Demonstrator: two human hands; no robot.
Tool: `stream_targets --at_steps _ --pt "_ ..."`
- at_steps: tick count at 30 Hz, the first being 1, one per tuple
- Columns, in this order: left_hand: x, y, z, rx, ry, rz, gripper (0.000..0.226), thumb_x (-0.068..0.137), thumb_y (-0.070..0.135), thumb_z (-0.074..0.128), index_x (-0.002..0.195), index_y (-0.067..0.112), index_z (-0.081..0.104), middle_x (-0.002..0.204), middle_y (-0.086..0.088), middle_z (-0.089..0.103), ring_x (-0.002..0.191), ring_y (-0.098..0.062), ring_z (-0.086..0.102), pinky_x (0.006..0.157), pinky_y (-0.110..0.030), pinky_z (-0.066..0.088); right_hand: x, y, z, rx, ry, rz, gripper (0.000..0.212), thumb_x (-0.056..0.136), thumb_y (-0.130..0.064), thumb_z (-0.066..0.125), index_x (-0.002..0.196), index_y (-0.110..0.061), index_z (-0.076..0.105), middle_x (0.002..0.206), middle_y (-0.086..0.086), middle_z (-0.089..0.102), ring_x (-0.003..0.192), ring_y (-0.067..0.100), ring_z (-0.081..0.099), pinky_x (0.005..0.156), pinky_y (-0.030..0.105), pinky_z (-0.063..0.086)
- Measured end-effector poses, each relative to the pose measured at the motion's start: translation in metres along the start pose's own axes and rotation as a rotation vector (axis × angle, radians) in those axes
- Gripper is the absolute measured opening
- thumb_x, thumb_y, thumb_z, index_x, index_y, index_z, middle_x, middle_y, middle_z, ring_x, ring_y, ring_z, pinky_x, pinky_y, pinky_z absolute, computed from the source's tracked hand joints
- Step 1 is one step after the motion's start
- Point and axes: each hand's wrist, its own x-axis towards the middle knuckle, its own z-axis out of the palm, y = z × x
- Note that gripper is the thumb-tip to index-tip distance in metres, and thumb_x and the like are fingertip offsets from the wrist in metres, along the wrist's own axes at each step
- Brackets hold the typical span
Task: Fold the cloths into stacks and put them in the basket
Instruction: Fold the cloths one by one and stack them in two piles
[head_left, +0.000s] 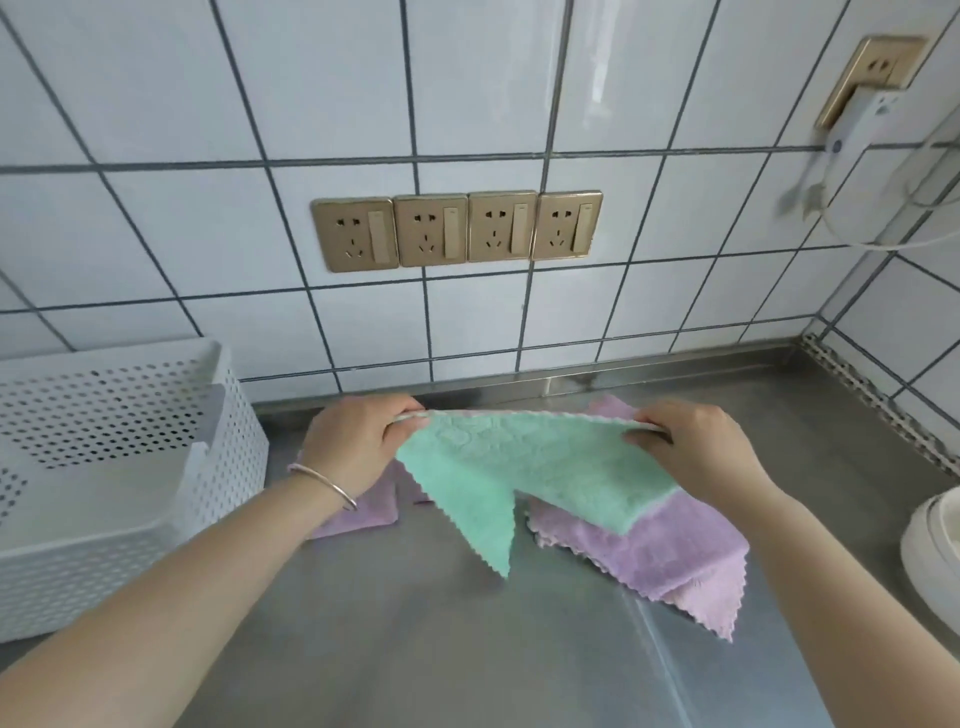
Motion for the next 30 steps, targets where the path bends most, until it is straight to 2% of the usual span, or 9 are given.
stream_targets --at_steps 6,10,12,15,19,24,26,28,30 --pt "-0.006 -0.055 -0.060 0.008 0.064 -0.181 0.022 0.090 0.024 0.057 0.104 0.014 0.070 0.104 -0.007 0.073 0.096 -0.027 0.065 0.083 -0.035 0.051 0.029 -0.077 0.017 -0.009 -0.033 -0.026 0.022 0.090 -0.030 0.056 0.092 -0.011 0.067 0.090 0.005 0.065 0.088 0.031 0.060 0.066 0.034 0.045" --pt "-0.040 -0.065 -0.087 -0.007 0.194 -0.160 0.020 0.091 0.018 0.054 0.104 0.015 0.070 0.093 -0.008 0.073 0.084 -0.026 0.065 0.075 -0.030 0.047 0.013 -0.109 0.016 0.143 0.208 -0.171 0.010 0.084 -0.015 0.065 0.090 -0.010 0.071 0.086 0.008 0.069 0.079 0.032 0.063 0.062 0.035 0.049" --pt "-0.069 -0.068 -0.096 -0.028 0.186 -0.150 0.023 0.090 0.023 0.052 0.104 0.019 0.070 0.084 0.005 0.071 0.075 -0.016 0.060 0.070 -0.024 0.044 -0.001 -0.115 0.010 0.203 0.204 -0.234 0.007 0.081 -0.009 0.069 0.087 -0.008 0.071 0.081 0.009 0.070 0.072 0.030 0.062 0.059 0.030 0.048" --pt "-0.119 -0.071 -0.093 -0.093 0.004 -0.178 0.033 0.083 0.034 0.040 0.099 0.031 0.069 0.074 0.031 0.065 0.073 0.001 0.058 0.068 -0.011 0.042 -0.032 -0.113 0.016 0.180 -0.089 -0.209 0.010 0.083 -0.009 0.066 0.089 -0.015 0.071 0.070 0.002 0.067 0.062 0.019 0.054 0.052 0.012 0.036" --pt "-0.176 -0.091 -0.057 0.042 -0.293 -0.187 0.033 0.092 0.023 0.043 0.114 0.037 0.063 0.109 0.019 0.069 0.099 -0.004 0.063 0.081 -0.019 0.043 -0.078 -0.094 0.055 0.050 -0.451 -0.179 0.014 0.089 -0.020 0.058 0.094 -0.028 0.068 0.079 -0.009 0.068 0.081 0.019 0.061 0.066 0.024 0.043" --pt "-0.224 -0.100 -0.013 0.095 -0.652 -0.208 0.034 0.096 0.022 0.040 0.119 0.040 0.057 0.118 0.018 0.065 0.109 -0.009 0.059 0.085 -0.019 0.041 -0.129 -0.081 0.108 -0.061 -0.776 -0.105 0.019 0.091 -0.026 0.050 0.101 -0.034 0.065 0.099 -0.007 0.068 0.100 0.017 0.060 0.069 0.026 0.038" --pt "-0.232 -0.097 -0.005 0.104 -0.771 -0.220 0.032 0.095 0.020 0.039 0.115 0.035 0.059 0.111 0.010 0.067 0.099 -0.013 0.059 0.075 -0.022 0.039 -0.142 -0.079 0.116 -0.089 -0.857 -0.107 0.021 0.092 -0.024 0.049 0.106 -0.027 0.065 0.101 -0.007 0.067 0.102 0.017 0.058 0.065 0.021 0.036" --pt "-0.237 -0.099 0.001 0.094 -0.880 -0.224 0.022 0.094 0.021 0.041 0.104 0.023 0.061 0.086 0.007 0.065 0.073 -0.007 0.052 0.061 -0.022 0.033 -0.151 -0.079 0.118 -0.113 -0.965 -0.134 0.020 0.091 -0.024 0.049 0.103 -0.021 0.064 0.081 -0.014 0.056 0.093 0.015 0.053 0.060 0.016 0.031" --pt "-0.241 -0.102 0.009 0.048 -0.995 -0.247 0.018 0.093 0.025 0.045 0.086 0.011 0.055 0.063 0.006 0.045 0.054 -0.001 0.035 0.052 -0.015 0.026 -0.157 -0.076 0.121 -0.126 -1.078 -0.118 0.014 0.089 -0.024 0.051 0.079 -0.019 0.059 0.068 -0.011 0.042 0.075 0.013 0.046 0.056 0.020 0.027"
